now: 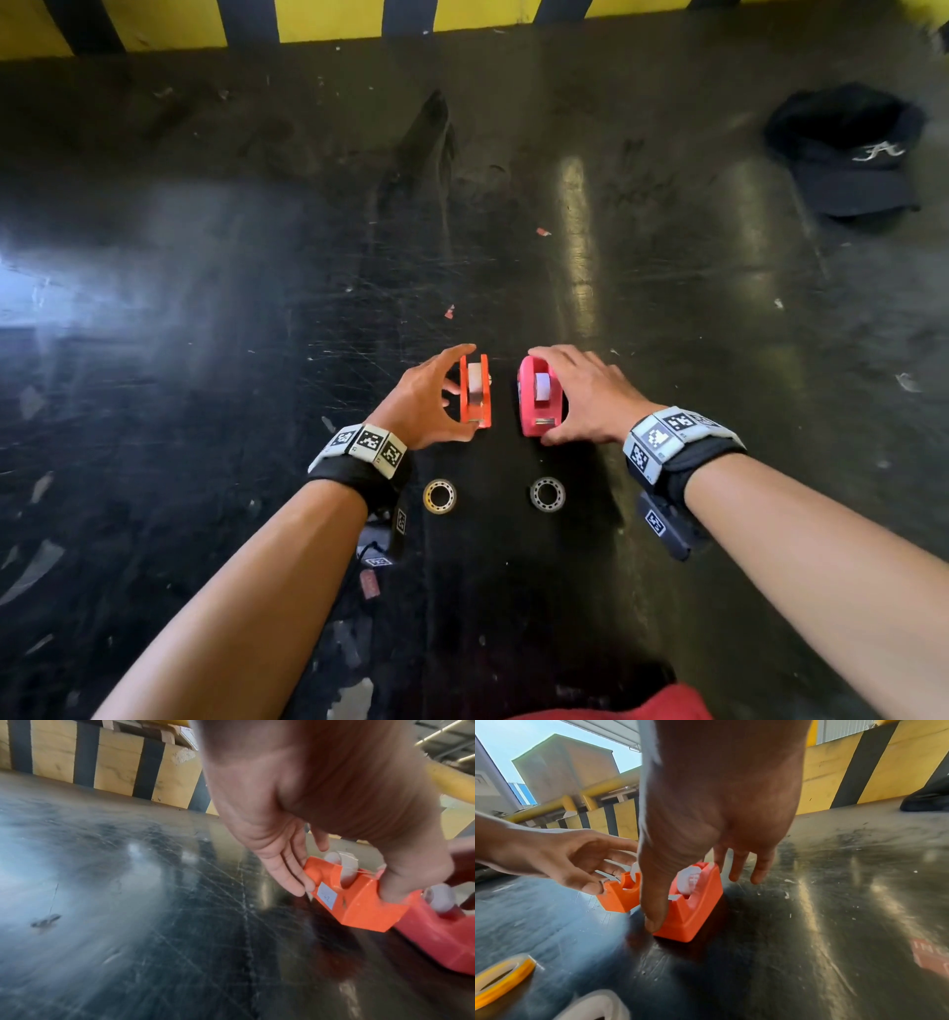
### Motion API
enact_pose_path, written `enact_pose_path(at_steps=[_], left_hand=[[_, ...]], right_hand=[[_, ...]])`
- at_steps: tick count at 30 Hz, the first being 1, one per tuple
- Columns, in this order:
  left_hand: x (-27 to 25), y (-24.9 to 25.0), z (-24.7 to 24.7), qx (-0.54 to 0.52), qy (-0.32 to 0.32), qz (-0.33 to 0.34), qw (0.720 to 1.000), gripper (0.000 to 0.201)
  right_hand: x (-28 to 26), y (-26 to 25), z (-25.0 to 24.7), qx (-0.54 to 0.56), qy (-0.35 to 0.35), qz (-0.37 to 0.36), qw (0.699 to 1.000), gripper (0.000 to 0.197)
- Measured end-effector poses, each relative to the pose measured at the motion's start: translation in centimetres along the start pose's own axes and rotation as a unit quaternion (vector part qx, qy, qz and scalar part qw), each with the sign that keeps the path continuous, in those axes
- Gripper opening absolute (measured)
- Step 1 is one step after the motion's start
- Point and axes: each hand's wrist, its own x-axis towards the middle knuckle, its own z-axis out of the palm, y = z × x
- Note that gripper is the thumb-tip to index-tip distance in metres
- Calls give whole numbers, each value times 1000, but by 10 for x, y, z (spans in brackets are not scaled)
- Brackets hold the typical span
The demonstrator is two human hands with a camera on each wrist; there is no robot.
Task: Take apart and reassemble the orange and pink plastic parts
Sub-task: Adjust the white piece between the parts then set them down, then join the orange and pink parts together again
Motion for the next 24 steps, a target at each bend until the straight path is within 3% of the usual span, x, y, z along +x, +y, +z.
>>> enact_pose_path(at_steps=[12,16,18,21,24], left_hand=[[-2,-3,12,10,12,-16,1000,123],[-9,6,1,5,13,-15,1000,130],[-14,18,-8,3,54,7,999,114],[-19,46,-21,38,124,70,989,61],[-25,74,-26,95,108,109,984,46]], right_hand=[[7,-3,2,13,4,14,1000,117],[0,-5,-3,55,33,11,998,104],[-5,-8,-9,76,49,-5,996,102],[-14,-14,-18,129,84,-48,987,102],[-25,-25,-27,154,97,-82,980,105]])
